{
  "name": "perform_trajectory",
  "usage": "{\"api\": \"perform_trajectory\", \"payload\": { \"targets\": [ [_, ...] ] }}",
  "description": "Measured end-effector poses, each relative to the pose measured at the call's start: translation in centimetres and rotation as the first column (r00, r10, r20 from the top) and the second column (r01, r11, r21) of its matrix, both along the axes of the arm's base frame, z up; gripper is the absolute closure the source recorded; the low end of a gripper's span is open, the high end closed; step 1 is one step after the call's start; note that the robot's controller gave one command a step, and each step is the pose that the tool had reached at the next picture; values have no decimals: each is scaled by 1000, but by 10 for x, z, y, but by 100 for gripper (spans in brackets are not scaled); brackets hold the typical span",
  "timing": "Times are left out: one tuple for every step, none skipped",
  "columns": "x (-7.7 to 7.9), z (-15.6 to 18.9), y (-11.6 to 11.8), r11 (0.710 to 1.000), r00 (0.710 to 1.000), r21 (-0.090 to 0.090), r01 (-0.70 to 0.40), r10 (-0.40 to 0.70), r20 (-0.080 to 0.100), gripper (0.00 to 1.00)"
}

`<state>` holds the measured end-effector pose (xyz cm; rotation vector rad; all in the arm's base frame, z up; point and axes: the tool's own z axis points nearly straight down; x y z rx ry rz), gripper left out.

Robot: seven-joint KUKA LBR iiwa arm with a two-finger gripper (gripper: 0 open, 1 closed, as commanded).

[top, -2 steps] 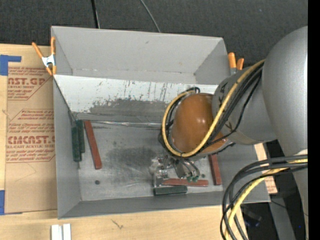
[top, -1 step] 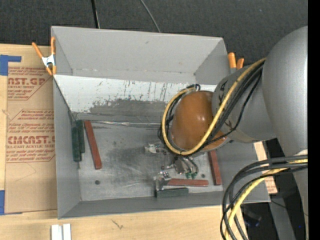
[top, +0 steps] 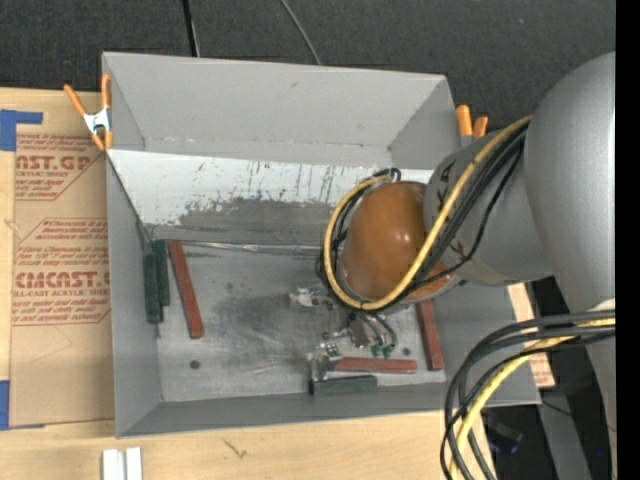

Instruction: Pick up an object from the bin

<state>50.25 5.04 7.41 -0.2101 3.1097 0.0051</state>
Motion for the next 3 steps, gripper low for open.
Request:
{"api": "perform_trajectory", "payload": {
  "targets": [
    [-13,-2,-77,998,998,-5,-60,59,-26,100],
    [-13,-2,-77,998,998,-5,-60,60,-25,100],
    [18,148,-61,1000,999,-4,31,-31,-22,100]
  ]
}}
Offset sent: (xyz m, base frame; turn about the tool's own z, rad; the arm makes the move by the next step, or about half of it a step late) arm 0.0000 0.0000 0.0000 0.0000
